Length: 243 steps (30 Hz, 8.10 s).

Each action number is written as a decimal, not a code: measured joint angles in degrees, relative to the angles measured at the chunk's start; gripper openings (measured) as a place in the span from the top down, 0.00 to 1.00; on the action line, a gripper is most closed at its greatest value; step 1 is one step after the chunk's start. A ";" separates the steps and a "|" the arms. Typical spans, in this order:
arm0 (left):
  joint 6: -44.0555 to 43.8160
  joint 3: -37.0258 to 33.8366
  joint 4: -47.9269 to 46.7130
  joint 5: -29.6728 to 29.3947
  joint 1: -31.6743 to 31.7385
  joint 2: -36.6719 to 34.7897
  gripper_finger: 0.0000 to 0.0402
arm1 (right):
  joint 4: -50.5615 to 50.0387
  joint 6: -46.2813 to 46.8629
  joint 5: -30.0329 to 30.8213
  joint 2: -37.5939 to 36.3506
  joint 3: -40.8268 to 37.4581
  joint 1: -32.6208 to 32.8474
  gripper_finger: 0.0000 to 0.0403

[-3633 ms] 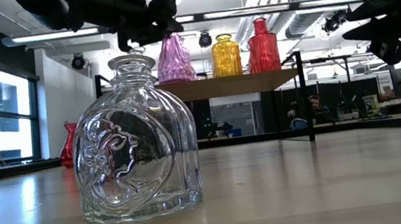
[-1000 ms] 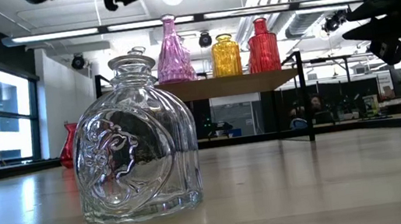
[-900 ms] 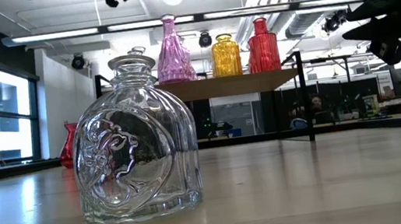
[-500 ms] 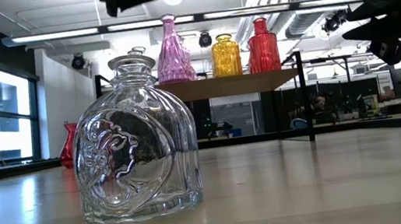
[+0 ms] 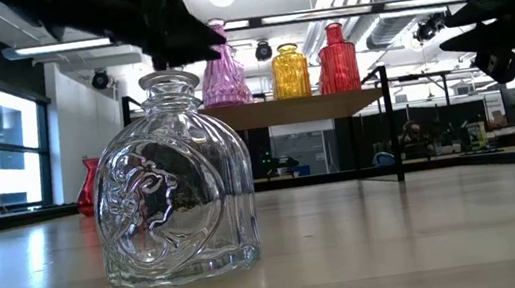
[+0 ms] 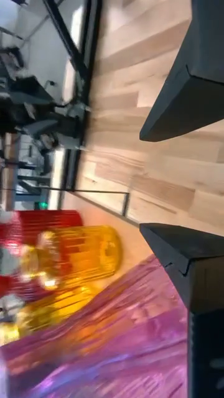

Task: Sort vases onto shelf
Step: Put the purple vase on the shelf aligned with the other purple vase, then put the transparent vase on the shelf aligned with the other transparent vase

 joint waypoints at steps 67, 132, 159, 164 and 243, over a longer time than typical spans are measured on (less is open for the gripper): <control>2.88 -2.84 -10.48 -1.63 3.83 -20.46 0.46 | -0.02 -0.01 0.00 0.00 0.00 0.00 0.71; -12.11 -26.08 -38.22 2.79 3.70 -72.41 0.46 | -0.04 -0.01 0.00 0.00 0.00 0.02 0.71; -13.21 -26.08 -38.18 3.31 3.70 -72.36 0.46 | 1.97 -8.11 6.49 0.02 0.00 0.01 0.71; -16.01 -26.08 -38.22 3.25 3.71 -72.36 0.46 | 7.01 7.93 8.84 0.02 0.00 0.02 0.71; -26.57 -26.10 -42.35 6.55 3.72 -72.36 0.46 | -23.58 33.55 -5.53 115.02 93.00 19.07 0.71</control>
